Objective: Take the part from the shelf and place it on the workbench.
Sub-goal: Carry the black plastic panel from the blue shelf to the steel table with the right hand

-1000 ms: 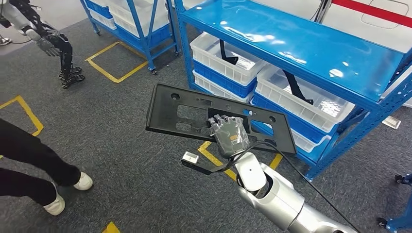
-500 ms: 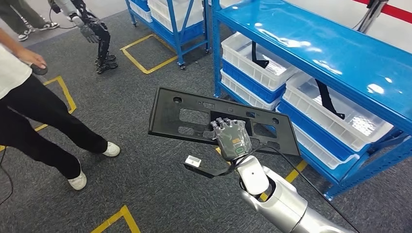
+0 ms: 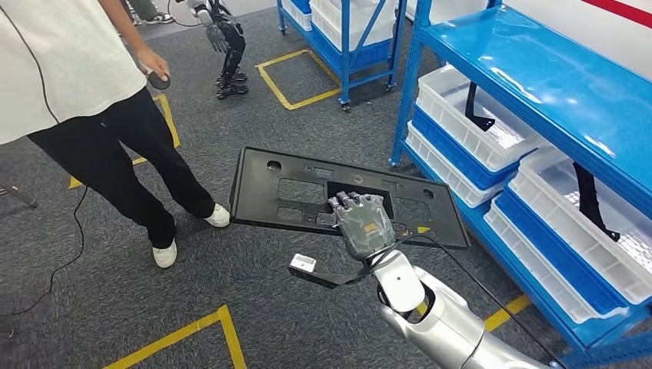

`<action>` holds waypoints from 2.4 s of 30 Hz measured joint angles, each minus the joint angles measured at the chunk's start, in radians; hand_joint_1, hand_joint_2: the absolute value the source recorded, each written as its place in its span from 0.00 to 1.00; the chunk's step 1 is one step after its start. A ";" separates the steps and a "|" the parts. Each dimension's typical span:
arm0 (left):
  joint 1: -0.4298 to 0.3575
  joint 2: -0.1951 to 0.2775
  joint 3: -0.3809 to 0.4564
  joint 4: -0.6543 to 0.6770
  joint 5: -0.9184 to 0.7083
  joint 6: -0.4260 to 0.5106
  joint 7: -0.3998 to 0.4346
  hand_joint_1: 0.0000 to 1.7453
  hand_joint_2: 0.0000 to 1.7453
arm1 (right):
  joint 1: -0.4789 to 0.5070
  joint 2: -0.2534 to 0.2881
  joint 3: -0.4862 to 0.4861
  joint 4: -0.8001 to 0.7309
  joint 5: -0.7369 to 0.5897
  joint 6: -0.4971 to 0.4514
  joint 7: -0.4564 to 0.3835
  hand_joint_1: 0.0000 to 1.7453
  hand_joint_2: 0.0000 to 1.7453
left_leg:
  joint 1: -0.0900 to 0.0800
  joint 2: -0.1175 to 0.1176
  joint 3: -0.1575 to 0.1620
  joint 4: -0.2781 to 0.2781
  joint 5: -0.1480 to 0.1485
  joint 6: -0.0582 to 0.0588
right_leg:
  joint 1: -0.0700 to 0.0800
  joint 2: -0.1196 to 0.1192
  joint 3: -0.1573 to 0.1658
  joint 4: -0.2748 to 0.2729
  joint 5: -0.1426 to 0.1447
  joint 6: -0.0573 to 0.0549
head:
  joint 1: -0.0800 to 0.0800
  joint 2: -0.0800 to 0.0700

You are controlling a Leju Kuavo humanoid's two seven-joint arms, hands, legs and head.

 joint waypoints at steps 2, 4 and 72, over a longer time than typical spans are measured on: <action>0.005 0.001 0.000 0.000 -0.001 0.000 0.000 0.00 1.00 | 0.003 0.005 0.001 0.000 -0.009 -0.001 -0.003 1.00 1.00 | 0.004 -0.021 -0.010 0.002 0.001 -0.009 | 0.003 -0.010 0.001 -0.006 -0.003 -0.011 | 0.000 0.000; 0.010 0.003 0.000 0.000 -0.003 0.000 0.000 0.00 1.00 | 0.005 0.011 0.003 0.000 -0.018 -0.007 -0.001 1.00 1.00 | 0.005 0.008 -0.025 0.024 -0.011 -0.019 | 0.005 -0.033 0.003 -0.008 -0.002 -0.024 | -0.001 0.000; 0.018 0.020 0.028 -0.002 -0.048 -0.032 0.029 0.00 1.00 | 0.046 0.061 0.033 0.008 -0.042 -0.015 0.001 1.00 1.00 | 0.003 0.116 -0.157 0.287 -0.099 -0.019 | 0.021 -0.135 0.007 0.018 -0.038 -0.047 | -0.002 0.000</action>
